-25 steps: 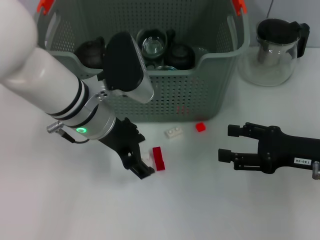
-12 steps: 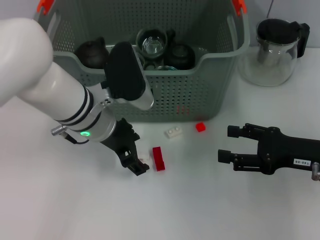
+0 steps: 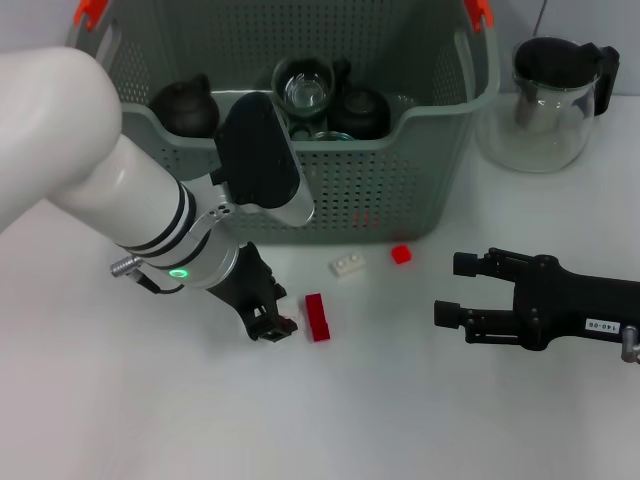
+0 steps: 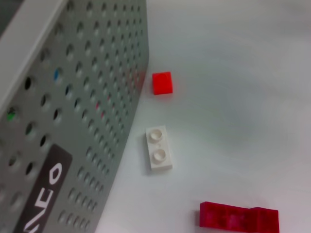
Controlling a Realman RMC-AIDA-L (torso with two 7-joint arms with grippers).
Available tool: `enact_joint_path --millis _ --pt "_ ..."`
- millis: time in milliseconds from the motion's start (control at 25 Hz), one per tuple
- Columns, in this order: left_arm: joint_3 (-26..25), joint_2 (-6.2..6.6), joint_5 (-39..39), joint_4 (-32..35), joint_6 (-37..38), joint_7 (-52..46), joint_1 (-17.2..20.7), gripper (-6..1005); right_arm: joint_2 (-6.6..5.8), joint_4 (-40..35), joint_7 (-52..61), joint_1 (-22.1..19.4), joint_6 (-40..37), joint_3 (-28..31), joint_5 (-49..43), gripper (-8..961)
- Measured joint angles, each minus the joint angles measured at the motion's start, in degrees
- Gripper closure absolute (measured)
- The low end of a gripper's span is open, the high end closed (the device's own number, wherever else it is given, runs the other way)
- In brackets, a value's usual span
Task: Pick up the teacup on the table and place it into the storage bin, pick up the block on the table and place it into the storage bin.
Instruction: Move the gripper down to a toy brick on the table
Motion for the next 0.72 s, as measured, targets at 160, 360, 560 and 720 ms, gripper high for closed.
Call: enact_joint_path --millis 160,360,560,720 --pt "0.04 0.0 0.02 -1.31 -1.11 -0.25 -0.42 489 0.0 0.0 0.15 0.0 -0.02 -0.02 0.0 37" --pt "0.08 0.04 0.02 -1.51 -1.24 -0.29 -0.71 716 0.0 0.0 0.3 0.0 -0.07 -0.06 0.0 37" --pt "0.08 0.1 -0.01 -1.42 -0.87 -0.37 -0.85 852 0.06 0.0 0.29 0.0 -0.1 -0.1 0.0 38" --pt "-0.36 0.1 -0.38 -0.84 -0.1 -0.63 -0.86 855 0.08 0.0 0.08 -0.05 -0.1 -0.08 0.0 38"
